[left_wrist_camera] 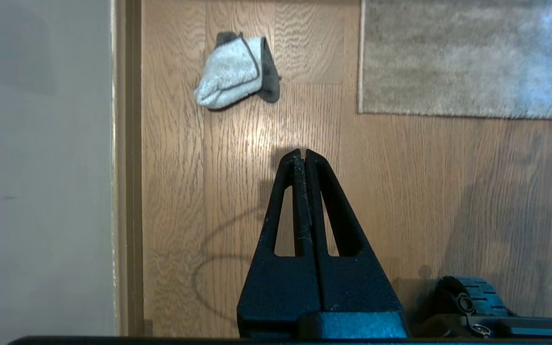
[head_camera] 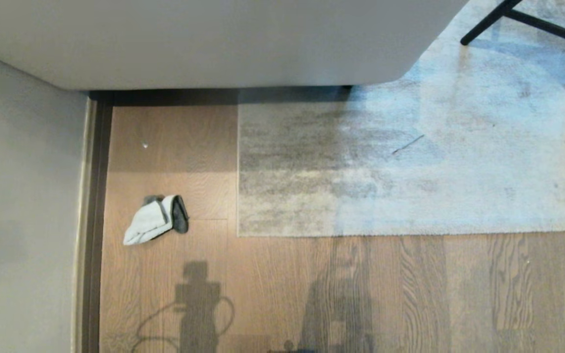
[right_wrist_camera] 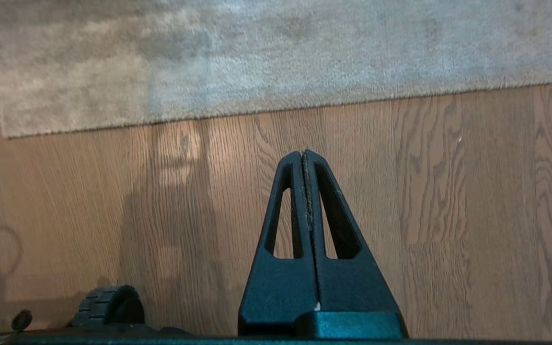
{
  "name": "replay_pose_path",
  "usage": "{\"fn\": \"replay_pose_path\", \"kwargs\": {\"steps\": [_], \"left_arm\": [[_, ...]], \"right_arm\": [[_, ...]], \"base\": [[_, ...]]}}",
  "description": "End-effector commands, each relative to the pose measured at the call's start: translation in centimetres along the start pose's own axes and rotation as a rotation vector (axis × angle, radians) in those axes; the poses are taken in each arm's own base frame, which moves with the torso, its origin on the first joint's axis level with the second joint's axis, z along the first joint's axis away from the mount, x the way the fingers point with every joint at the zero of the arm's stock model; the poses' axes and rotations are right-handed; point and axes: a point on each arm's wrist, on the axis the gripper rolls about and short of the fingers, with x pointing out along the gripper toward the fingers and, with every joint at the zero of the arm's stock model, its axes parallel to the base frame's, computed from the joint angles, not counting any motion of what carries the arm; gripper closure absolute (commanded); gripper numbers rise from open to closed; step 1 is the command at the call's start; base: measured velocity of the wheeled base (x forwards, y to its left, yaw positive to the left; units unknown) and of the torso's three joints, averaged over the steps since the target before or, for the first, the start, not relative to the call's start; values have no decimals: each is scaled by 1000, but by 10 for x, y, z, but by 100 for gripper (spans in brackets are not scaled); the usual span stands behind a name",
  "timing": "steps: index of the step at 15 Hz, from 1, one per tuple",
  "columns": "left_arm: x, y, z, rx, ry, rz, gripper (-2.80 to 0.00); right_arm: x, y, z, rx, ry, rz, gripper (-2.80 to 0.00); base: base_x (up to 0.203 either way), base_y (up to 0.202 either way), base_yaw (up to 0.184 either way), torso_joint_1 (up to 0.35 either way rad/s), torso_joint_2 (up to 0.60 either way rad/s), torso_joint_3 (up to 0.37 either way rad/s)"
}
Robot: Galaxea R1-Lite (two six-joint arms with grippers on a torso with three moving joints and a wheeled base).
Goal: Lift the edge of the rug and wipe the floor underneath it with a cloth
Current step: Pick up the rag
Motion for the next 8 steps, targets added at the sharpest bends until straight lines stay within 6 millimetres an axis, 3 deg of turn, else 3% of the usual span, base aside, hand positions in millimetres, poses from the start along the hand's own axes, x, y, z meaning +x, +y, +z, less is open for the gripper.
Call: {"fn": "replay_pose_path", "kwargs": {"steps": [1, 8], "left_arm": [[0, 0, 0, -1, 0, 0, 0], [0, 0, 0, -1, 0, -1, 0]], "right_arm": [[0, 0, 0, 1, 0, 0, 0], [0, 0, 0, 0, 0, 0, 0]], "base": [[0, 0, 0, 0, 0, -188], [0, 0, 0, 1, 3, -196]]}}
